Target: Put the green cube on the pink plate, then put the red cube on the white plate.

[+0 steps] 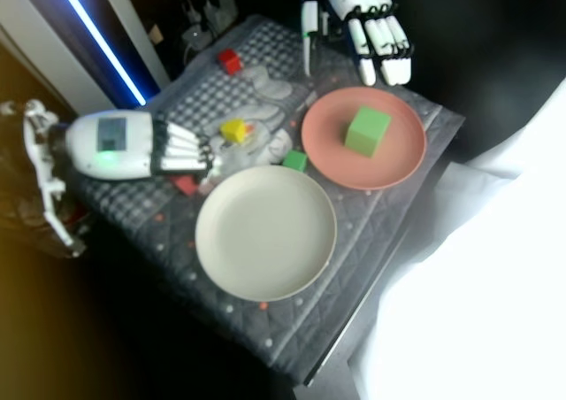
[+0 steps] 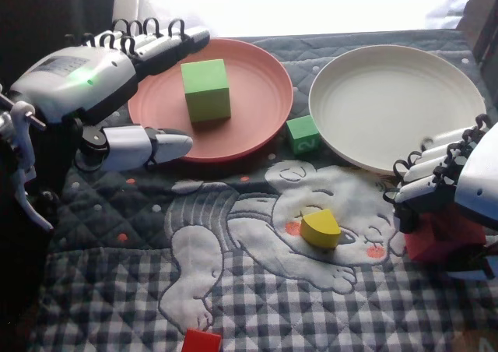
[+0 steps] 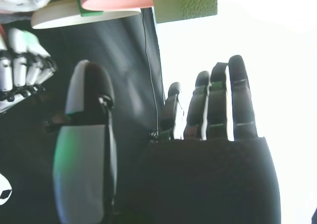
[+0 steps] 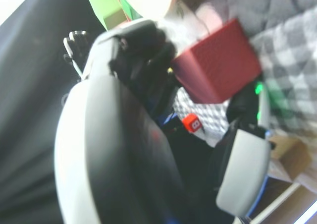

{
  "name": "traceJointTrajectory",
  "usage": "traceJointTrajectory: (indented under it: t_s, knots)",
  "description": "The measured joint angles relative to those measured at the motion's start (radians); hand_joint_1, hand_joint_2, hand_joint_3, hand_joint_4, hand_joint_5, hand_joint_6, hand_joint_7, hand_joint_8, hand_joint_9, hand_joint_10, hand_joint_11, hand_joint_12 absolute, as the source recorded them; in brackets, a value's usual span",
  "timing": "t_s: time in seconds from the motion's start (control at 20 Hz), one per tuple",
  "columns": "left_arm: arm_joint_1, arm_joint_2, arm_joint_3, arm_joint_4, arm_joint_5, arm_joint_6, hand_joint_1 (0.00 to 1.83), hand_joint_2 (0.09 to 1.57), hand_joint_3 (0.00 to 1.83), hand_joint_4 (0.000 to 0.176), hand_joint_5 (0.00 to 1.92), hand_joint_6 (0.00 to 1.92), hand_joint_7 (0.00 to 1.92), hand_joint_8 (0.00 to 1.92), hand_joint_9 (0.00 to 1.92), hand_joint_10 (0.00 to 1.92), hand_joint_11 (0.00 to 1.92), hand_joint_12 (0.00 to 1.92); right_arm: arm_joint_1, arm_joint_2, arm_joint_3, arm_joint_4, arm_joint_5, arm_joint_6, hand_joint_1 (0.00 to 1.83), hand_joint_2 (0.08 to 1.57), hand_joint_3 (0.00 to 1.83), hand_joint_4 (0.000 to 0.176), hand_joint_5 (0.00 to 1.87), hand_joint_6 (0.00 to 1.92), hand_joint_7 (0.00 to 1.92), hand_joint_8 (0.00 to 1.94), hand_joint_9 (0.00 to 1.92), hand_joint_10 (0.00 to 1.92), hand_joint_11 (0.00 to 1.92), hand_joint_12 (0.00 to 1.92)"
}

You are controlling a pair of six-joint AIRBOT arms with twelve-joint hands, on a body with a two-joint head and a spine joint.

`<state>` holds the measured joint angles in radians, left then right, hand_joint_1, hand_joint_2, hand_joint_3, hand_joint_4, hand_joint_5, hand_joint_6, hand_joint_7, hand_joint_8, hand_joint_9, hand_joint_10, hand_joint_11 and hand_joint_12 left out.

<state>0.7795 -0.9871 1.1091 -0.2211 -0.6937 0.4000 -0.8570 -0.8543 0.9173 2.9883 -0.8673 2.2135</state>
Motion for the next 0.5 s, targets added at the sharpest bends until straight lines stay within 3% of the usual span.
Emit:
traceJointTrajectory:
  t_s: [0.05, 0.1, 0.2, 0.3, 0.35, 0.4, 0.5]
  knots:
    - [0.003, 0.0, 0.0, -0.008, -0.002, 0.0, 0.63, 1.15, 0.0, 0.175, 0.1, 0.0, 0.14, 0.0, 0.19, 0.01, 0.0, 0.77, 0.003, 0.0, 0.001, 0.0, 0.001, 0.0, 1.37, 1.15, 0.02, 0.0, 0.91, 1.09, 0.83, 1.24, 0.8, 1.41, 0.75, 1.74]
    - [0.007, 0.001, 0.0, -0.01, -0.007, 0.0, 0.63, 1.16, 0.0, 0.161, 0.09, 0.0, 0.15, 0.0, 0.18, 0.01, 0.0, 0.81, 0.008, 0.0, 0.0, -0.001, 0.006, 0.0, 1.47, 1.14, 0.02, 0.0, 0.91, 1.03, 0.84, 1.2, 0.83, 1.32, 0.71, 1.71]
    - [0.013, 0.001, 0.0, -0.013, -0.013, 0.0, 0.63, 1.15, 0.0, 0.164, 0.1, 0.0, 0.17, 0.0, 0.21, 0.01, 0.0, 0.95, 0.022, 0.008, -0.002, 0.0, 0.006, 0.0, 1.49, 1.13, 0.02, 0.0, 0.92, 0.96, 0.86, 1.18, 0.86, 1.28, 0.73, 1.69]
    - [0.014, 0.005, 0.0, -0.018, -0.014, 0.0, 0.63, 1.15, 0.0, 0.133, 0.11, 0.0, 0.19, 0.01, 0.23, 0.02, 0.0, 1.02, 0.026, 0.029, -0.018, 0.0, -0.029, 0.0, 1.39, 1.1, 0.01, 0.0, 0.98, 0.94, 0.94, 1.07, 0.91, 1.28, 0.81, 1.65]
    - [0.014, 0.007, 0.0, -0.02, -0.016, 0.0, 0.61, 1.15, 0.0, 0.13, 0.11, 0.0, 0.19, 0.01, 0.24, 0.02, 0.0, 1.09, 0.026, 0.049, -0.03, -0.004, -0.056, 0.0, 1.38, 1.13, 0.02, 0.0, 0.95, 0.95, 0.91, 1.18, 0.84, 1.36, 0.78, 1.74]
    - [0.017, 0.007, 0.0, -0.026, -0.022, 0.0, 0.6, 1.15, 0.0, 0.15, 0.11, 0.0, 0.18, 0.01, 0.22, 0.01, 0.0, 1.02, 0.026, 0.066, -0.039, -0.006, -0.086, 0.0, 1.37, 1.14, 0.02, 0.0, 0.93, 1.01, 0.88, 1.24, 0.78, 1.42, 0.7, 1.85]
    - [0.024, 0.007, -0.001, -0.029, -0.029, 0.0, 0.62, 1.14, 0.0, 0.133, 0.13, 0.0, 0.2, 0.01, 0.22, 0.01, 0.0, 0.94, 0.041, 0.09, -0.043, -0.006, -0.131, -0.001, 1.36, 1.18, 0.03, 0.0, 0.8, 1.18, 0.83, 1.31, 0.75, 1.51, 0.8, 1.86]
